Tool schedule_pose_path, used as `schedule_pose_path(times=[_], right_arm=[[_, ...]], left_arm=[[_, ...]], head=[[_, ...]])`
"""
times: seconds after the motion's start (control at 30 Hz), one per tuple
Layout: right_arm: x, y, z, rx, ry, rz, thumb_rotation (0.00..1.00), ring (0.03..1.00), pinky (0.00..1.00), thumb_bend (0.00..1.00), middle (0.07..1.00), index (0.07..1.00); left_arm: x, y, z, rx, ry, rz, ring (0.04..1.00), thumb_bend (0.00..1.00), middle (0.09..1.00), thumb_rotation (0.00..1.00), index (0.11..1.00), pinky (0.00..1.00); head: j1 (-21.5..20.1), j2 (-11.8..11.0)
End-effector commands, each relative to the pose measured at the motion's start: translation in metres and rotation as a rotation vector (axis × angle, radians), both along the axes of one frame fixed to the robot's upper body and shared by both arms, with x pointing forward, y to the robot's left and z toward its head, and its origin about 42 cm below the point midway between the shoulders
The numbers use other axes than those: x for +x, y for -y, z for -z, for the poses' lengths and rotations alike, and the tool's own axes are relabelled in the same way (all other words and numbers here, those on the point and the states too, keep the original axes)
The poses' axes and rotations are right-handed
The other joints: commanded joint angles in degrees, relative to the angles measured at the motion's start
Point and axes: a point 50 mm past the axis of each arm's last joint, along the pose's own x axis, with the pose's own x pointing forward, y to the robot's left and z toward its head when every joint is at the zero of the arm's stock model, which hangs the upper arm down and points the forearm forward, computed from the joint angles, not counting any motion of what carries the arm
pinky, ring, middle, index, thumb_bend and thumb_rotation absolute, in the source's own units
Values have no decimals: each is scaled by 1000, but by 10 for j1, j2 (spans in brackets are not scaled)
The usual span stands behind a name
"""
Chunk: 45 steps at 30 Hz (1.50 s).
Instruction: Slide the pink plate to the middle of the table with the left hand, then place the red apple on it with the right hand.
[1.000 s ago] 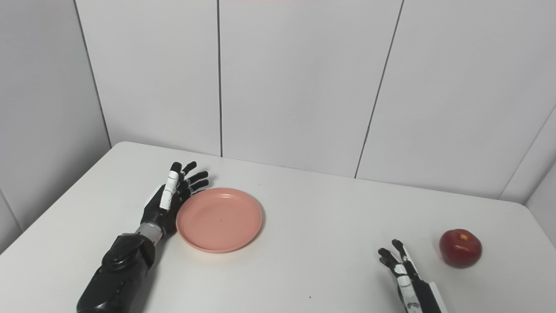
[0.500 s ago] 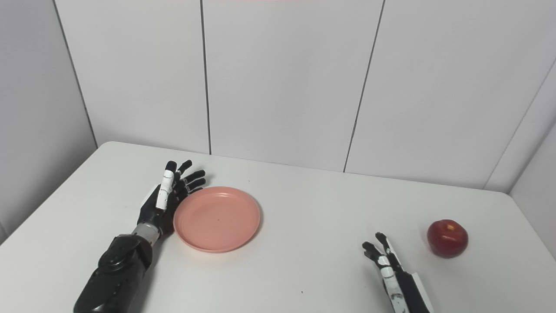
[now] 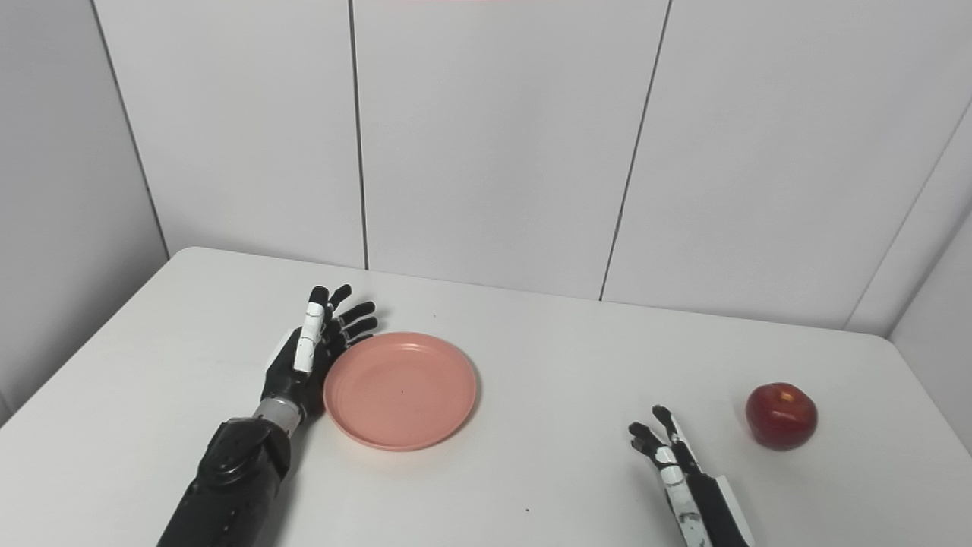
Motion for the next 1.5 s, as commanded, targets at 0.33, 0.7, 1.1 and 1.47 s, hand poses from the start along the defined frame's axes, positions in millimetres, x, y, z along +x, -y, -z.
schedule_pose_path(times=[0.33, 0.7, 1.1, 1.47], right_arm=[[3, -6, -9, 3, 15, -15, 976, 886, 1000, 822, 872, 969], [3, -10, -11, 7, 8, -22, 970, 898, 1000, 828, 873, 966], [2, -13, -11, -4, 10, -32, 983, 902, 1000, 815, 871, 976], [3, -16, -11, 5, 11, -32, 984, 892, 1000, 814, 873, 970]], left_arm=[[-19, 28, 17, -6, -134, 8, 844, 872, 851, 947, 938, 817], [-23, 40, 19, 17, -153, 27, 840, 832, 852, 983, 946, 839], [-30, 53, 20, 21, -151, 76, 835, 801, 839, 974, 943, 834], [-34, 70, 21, 35, -151, 117, 836, 783, 839, 966, 936, 822]], head=[[1, 0], [-9, 2], [-15, 3], [-21, 4]])
